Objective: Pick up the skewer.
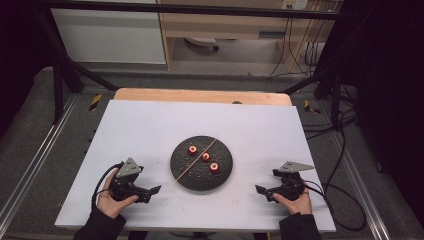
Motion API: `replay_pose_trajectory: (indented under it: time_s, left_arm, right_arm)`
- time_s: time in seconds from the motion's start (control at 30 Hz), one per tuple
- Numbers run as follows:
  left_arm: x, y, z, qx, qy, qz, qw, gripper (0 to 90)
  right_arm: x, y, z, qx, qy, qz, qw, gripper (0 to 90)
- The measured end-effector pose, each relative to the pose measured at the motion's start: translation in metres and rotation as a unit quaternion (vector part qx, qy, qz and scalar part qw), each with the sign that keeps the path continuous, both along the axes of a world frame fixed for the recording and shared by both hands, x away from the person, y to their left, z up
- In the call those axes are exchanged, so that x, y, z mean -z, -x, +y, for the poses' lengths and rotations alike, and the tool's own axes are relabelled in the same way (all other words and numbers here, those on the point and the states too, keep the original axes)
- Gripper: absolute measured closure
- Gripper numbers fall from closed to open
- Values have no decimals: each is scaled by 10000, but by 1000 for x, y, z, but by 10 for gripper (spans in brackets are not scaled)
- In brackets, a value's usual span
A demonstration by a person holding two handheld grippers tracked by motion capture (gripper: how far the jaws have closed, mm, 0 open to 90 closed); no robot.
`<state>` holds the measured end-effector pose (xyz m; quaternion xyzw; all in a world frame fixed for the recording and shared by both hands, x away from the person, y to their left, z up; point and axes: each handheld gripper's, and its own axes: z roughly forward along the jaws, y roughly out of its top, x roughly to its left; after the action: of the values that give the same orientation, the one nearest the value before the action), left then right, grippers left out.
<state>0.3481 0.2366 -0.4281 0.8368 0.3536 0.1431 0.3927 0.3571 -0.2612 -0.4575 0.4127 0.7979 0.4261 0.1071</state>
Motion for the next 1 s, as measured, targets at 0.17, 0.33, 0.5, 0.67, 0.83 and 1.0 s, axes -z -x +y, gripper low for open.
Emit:
replay_pose_trajectory:
  time_s: [0.17, 0.33, 0.5, 0.67, 0.83, 1.0]
  left_arm:
    - [-6, -3, -6, 8, -23, -4, 10000, 43]
    - [-13, -8, -15, 37, -77, 5, 10000, 43]
    - [-17, -13, -26, 41, -135, 41, 9999, 45]
    - [-20, -18, -38, 48, -281, 78, 9996, 48]
    - [-22, -24, -50, 80, -405, 147, 9990, 54]
    - [-22, -29, -62, 119, -505, 215, 9984, 64]
  right_arm:
    - [0, 0, 0, 4, 4, 12, 10000, 10]
    - [0, 0, 0, 1, -4, 6, 10000, 10]
    - [0, 0, 0, -2, -1, 9, 10000, 11]
    - [0, 0, 0, -12, 1, -2, 10000, 11]
    - [0, -1, 0, -17, 2, 3, 10000, 11]
    - [0, -1, 0, -20, 9, 21, 10000, 11]
